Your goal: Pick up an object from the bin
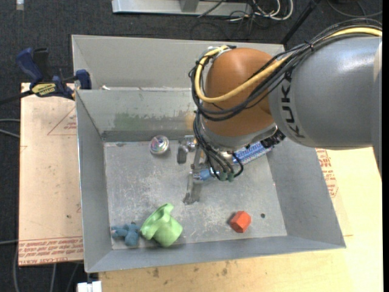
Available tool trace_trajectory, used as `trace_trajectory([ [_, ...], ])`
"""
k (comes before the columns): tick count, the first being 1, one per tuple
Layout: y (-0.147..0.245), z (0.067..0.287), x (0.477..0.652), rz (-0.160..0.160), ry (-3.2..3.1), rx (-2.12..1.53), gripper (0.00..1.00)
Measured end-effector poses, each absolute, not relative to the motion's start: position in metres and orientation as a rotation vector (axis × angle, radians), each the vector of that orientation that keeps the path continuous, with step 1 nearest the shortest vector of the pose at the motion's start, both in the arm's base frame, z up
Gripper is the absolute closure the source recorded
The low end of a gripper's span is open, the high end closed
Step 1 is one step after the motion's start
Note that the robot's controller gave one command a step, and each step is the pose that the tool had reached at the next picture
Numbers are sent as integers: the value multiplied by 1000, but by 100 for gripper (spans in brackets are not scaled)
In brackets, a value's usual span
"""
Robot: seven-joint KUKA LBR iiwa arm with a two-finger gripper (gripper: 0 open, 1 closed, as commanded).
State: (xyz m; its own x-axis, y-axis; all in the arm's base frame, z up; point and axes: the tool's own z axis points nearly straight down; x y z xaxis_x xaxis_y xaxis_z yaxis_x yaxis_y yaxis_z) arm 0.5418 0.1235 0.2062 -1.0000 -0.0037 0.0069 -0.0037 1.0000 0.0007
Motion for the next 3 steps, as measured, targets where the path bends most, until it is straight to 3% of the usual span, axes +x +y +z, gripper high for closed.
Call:
trace_trajectory([
  [1, 94, 255, 584, 0, -3120, 420, 0],
  [2, 49, 177, 573, -1, -3049, 743, 0],
  [3, 53, 66, 628, -4, -2976, 1004, 0],
])
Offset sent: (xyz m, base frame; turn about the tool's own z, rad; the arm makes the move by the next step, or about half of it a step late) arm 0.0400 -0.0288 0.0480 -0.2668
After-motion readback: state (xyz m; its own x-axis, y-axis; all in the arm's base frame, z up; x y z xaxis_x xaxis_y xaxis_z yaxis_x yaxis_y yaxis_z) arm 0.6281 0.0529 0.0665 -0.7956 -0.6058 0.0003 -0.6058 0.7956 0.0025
